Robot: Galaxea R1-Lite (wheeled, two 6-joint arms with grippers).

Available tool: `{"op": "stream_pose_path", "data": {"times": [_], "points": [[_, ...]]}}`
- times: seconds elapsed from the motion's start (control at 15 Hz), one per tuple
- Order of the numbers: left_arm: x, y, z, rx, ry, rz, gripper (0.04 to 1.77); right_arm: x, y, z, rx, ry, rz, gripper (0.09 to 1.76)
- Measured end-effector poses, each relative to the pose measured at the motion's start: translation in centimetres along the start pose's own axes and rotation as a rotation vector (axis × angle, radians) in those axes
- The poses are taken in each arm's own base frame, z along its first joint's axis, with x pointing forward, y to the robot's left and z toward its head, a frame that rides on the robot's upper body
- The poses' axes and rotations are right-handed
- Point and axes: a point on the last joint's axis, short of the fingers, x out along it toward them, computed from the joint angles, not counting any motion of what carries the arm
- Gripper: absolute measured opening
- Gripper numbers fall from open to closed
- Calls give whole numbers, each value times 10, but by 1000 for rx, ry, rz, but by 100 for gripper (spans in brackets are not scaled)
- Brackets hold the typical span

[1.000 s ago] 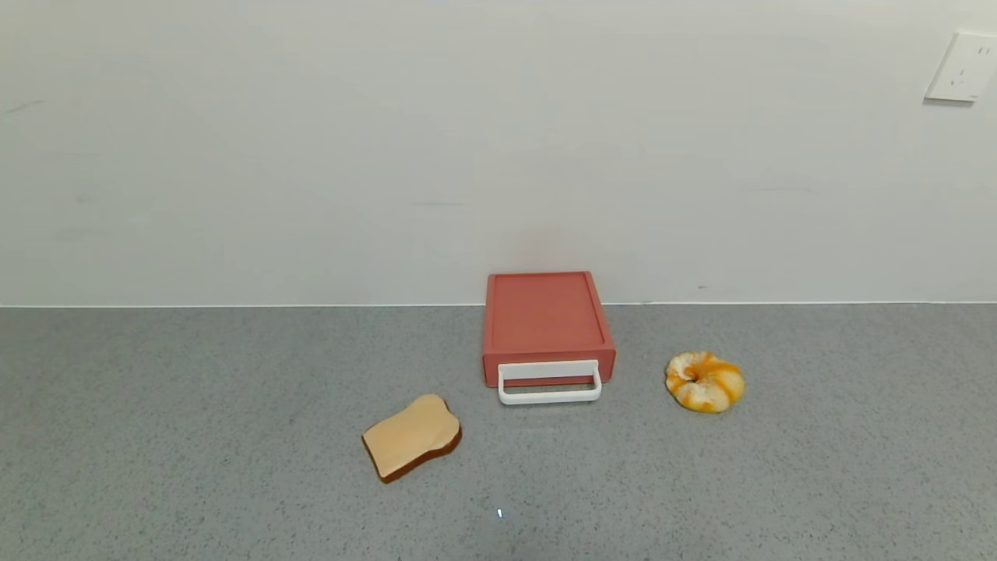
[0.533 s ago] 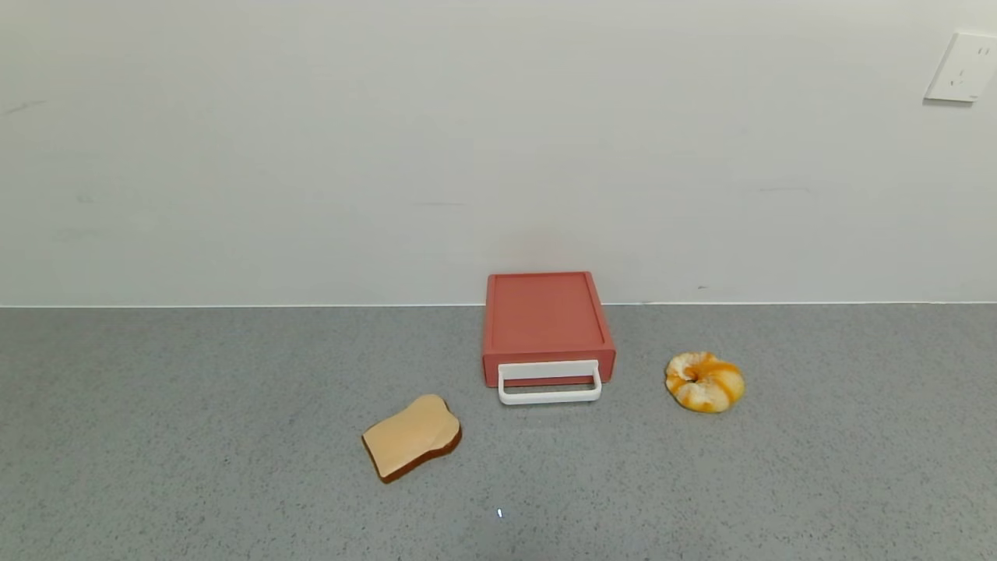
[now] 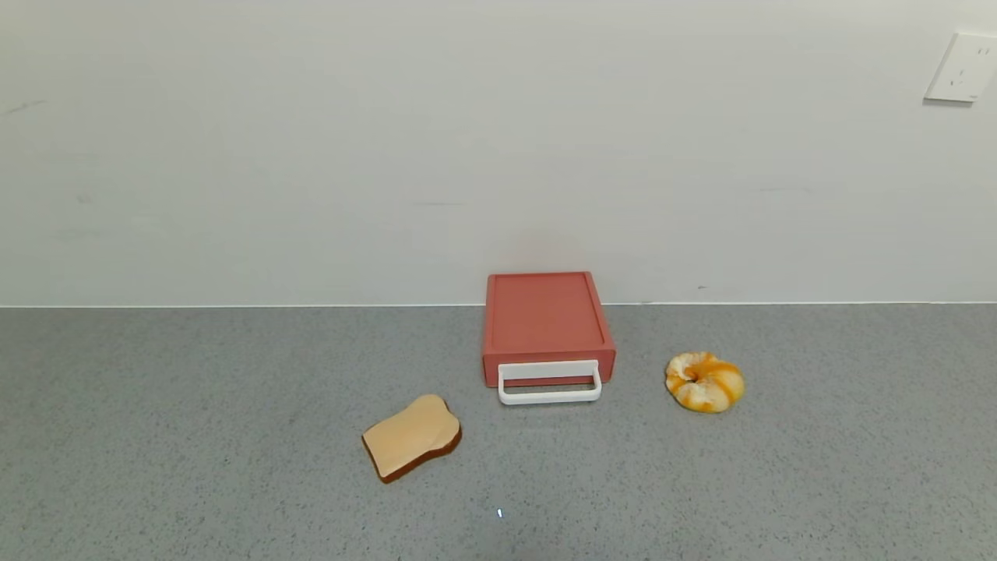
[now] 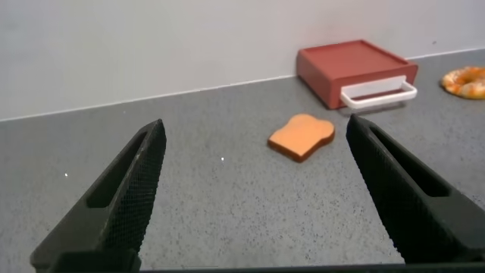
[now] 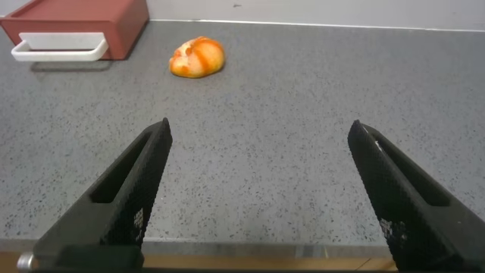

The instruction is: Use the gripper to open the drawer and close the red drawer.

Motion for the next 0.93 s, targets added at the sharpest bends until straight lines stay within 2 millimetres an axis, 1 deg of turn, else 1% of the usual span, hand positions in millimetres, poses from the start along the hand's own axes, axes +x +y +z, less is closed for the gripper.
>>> {"op": "stream_pose_path", "data": {"times": [0.2, 0.4, 0.47, 0.93], "points": [[5, -1, -20, 2, 46, 9, 172, 0, 0, 0, 0, 0, 0, 171], [6, -2, -38, -7, 141, 18, 172, 0, 0, 0, 0, 0, -1, 171], [6, -2, -40, -11, 158, 18, 172, 0, 0, 0, 0, 0, 0, 171], [6, -2, -41, -25, 160, 25, 172, 0, 0, 0, 0, 0, 0, 171]]}}
